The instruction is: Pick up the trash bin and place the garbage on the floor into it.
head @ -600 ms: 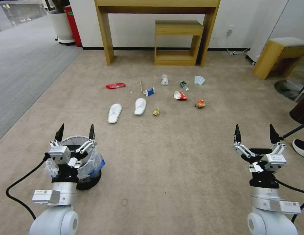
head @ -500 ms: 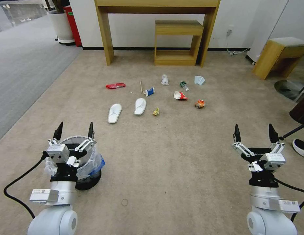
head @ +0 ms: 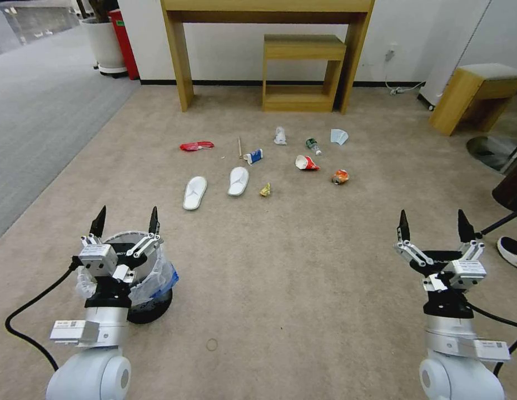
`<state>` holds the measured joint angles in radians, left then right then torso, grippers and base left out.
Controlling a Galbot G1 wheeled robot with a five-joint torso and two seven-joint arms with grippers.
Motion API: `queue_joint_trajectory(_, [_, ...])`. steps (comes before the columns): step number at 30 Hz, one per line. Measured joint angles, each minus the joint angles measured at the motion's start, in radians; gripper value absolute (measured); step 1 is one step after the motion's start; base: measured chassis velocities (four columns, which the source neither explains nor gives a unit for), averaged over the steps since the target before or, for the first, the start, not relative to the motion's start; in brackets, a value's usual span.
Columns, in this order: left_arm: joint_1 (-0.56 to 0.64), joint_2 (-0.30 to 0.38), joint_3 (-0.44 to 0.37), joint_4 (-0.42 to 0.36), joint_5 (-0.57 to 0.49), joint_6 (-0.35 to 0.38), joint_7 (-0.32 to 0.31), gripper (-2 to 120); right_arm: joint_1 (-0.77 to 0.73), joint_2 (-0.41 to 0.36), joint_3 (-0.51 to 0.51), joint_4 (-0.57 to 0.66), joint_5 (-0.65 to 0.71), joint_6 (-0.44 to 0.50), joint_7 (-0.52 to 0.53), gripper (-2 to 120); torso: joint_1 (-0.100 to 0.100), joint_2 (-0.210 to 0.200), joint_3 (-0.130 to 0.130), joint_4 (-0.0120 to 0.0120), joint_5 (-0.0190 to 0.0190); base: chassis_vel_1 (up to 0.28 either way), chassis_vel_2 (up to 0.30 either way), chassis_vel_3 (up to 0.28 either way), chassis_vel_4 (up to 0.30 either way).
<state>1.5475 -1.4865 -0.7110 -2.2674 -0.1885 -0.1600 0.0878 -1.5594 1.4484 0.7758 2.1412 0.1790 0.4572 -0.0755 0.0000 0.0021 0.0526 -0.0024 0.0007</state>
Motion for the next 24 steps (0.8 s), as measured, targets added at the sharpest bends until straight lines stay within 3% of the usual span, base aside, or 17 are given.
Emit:
queue_joint_trajectory(12, [0.031, 0.011, -0.001, -0.034, -0.004, -0.009, 0.003, 100, -0.021, 0.021, 0.002, 0.023, -0.017, 0.0, 0.0, 100, 0.0, 0.0, 0.0, -0.0001, 0.0, -0.034, 0.042, 0.039, -0.042])
queue_joint_trajectory(24, [0.048, 0.015, -0.007, -0.04, -0.004, -0.019, 0.005, 100, -0.03, 0.033, 0.0, 0.029, -0.017, 0.026, 0.001, 100, 0.0, 0.0, 0.0, -0.0001, 0.0002, -0.22, 0.219, 0.221, -0.227])
